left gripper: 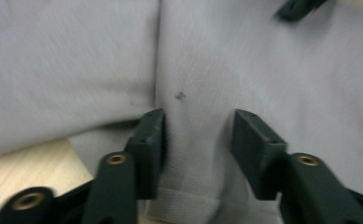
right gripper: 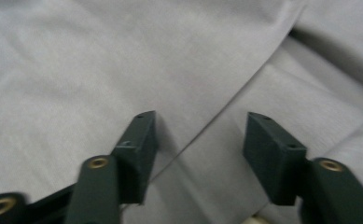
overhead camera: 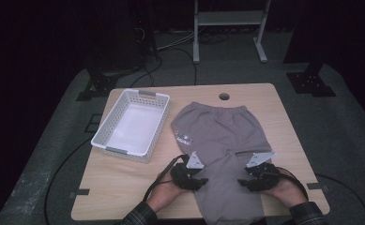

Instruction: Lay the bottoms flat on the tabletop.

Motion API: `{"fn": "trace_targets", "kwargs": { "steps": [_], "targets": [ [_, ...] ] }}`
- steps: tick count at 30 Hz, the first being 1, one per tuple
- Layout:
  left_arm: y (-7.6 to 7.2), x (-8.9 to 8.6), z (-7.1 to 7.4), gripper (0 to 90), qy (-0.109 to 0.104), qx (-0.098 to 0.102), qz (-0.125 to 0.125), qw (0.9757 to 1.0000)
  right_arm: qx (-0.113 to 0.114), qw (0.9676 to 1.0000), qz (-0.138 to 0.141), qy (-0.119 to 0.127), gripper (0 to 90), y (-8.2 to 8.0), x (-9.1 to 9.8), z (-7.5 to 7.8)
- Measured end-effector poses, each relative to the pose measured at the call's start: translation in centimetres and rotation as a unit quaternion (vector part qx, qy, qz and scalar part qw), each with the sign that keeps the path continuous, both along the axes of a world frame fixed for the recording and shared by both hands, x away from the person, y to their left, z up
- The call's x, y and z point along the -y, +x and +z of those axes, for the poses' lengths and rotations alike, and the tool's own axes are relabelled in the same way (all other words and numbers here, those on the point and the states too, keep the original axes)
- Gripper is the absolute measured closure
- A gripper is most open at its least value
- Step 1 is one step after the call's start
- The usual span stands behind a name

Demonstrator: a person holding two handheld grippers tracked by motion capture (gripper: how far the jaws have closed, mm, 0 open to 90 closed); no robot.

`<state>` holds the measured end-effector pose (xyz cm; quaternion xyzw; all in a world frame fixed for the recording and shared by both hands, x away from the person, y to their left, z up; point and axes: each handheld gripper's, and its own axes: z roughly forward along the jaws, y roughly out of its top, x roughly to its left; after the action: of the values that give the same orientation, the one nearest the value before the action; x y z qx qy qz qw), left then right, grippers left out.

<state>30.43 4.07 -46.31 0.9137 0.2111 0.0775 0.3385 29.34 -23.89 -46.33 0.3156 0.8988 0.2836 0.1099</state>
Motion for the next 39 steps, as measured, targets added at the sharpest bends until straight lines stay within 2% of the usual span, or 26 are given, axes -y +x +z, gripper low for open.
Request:
{"fn": "trace_targets", "kwargs": {
  "steps": [1,2,3,4,5,6,11,12,13,15,16,17,18,19,20,24,26,27,28,29,31,32,33,37,38,39],
  "targets": [
    [0.0,0.0,0.0,64.8,0.000,0.000,0.000,1.0000,0.000,1.0000,0.000,0.000,47.6,0.0,0.0,0.0],
    [0.2,0.1,-0.2,69.3,-0.002,-0.009,0.002,1.0000,-0.007,0.9999,0.001,0.009,61.7,0.2,0.0,0.1],
    [0.2,0.1,-0.2,73.8,-0.002,-0.009,0.002,1.0000,-0.007,0.9999,0.001,0.009,61.7,0.2,0.0,0.1],
    [0.4,0.2,-0.1,73.8,0.001,-0.011,0.005,0.9999,-0.009,0.9999,0.000,0.010,67.3,0.3,-0.1,0.2],
    [0.6,0.3,-0.1,79.3,0.005,-0.008,0.006,0.9999,-0.009,0.9999,0.003,0.010,76.8,0.8,-0.2,0.2],
    [1.1,0.5,-0.1,79.9,0.003,-0.009,0.011,0.9999,-0.009,0.9999,0.002,0.008,79.2,1.1,-0.2,0.2],
    [2.6,0.8,-0.2,80.3,0.001,-0.004,0.026,0.9996,-0.001,0.9999,-0.010,0.004,81.2,2.6,-0.2,0.2],
    [3.8,1.1,-0.2,80.2,-0.001,0.000,0.037,0.9993,0.006,0.9998,-0.018,0.000,81.3,3.4,-0.1,0.2],
    [3.8,1.1,-0.2,80.3,-0.001,0.000,0.037,0.9993,0.006,0.9998,-0.018,0.000,81.3,3.4,-0.1,0.2],
    [5.0,1.3,-0.3,80.2,-0.006,0.000,0.049,0.9988,0.014,0.9995,-0.029,-0.002,81.3,4.4,0.1,0.2],
    [6.2,1.6,-0.4,80.2,-0.015,-0.003,0.060,0.9981,0.024,0.9989,-0.040,-0.005,81.3,5.5,0.2,0.1],
    [6.2,1.6,-0.4,80.2,-0.015,-0.003,0.060,0.9981,0.024,0.9989,-0.040,-0.005,81.3,5.5,0.2,0.1],
    [7.2,1.9,-0.5,80.1,-0.022,-0.004,0.069,0.9974,0.031,0.9982,-0.052,-0.008,81.3,6.8,0.4,0.1],
    [7.2,1.9,-0.5,80.1,-0.022,-0.004,0.069,0.9974,0.031,0.9982,-0.052,-0.008,81.3,6.8,0.4,0.1],
    [8.2,2.2,-0.5,80.0,-0.023,-0.001,0.076,0.9968,0.036,0.9974,-0.062,-0.005,81.4,8.1,0.7,0.0],
    [9.5,2.6,-0.5,77.8,-0.023,0.002,0.087,0.9959,0.040,0.9962,-0.078,-0.002,81.3,10.1,1.0,0.0],
    [9.7,2.7,-0.5,76.3,-0.021,0.003,0.091,0.9956,0.038,0.9960,-0.081,0.000,80.3,10.3,1.1,0.0],
    [9.7,2.6,-0.4,72.8,-0.020,0.006,0.091,0.9957,0.038,0.9958,-0.083,0.000,76.3,10.5,1.2,0.0],
    [9.4,2.2,-0.2,64.4,-0.025,0.009,0.085,0.9960,0.037,0.9951,-0.091,0.011,67.9,10.3,1.5,0.3],
    [9.4,2.2,-0.2,60.5,-0.025,0.009,0.085,0.9960,0.037,0.9951,-0.091,0.011,67.9,10.3,1.5,0.3],
    [8.7,1.2,0.4,59.0,-0.035,0.017,0.083,0.9958,0.038,0.9937,-0.098,0.038,63.8,9.6,2.2,1.0],
    [7.8,0.1,0.8,55.7,-0.046,0.022,0.080,0.9955,0.035,0.9927,-0.101,0.056,62.4,8.6,2.7,1.5],
    [7.8,0.1,0.8,54.3,-0.046,0.022,0.080,0.9955,0.035,0.9927,-0.101,0.056,62.4,8.6,2.7,1.5],
    [6.0,-2.0,1.6,52.4,-0.046,0.028,0.073,0.9958,0.028,0.9931,-0.097,0.058,62.1,6.6,3.2,1.5],
    [5.5,-2.4,1.8,50.9,-0.049,0.032,0.073,0.9957,0.021,0.9937,-0.095,0.056,62.1,5.6,3.3,1.3],
    [5.1,-2.9,2.0,50.9,-0.049,0.034,0.072,0.9956,0.021,0.9937,-0.095,0.056,62.1,5.6,3.3,1.3]
  ]
}}
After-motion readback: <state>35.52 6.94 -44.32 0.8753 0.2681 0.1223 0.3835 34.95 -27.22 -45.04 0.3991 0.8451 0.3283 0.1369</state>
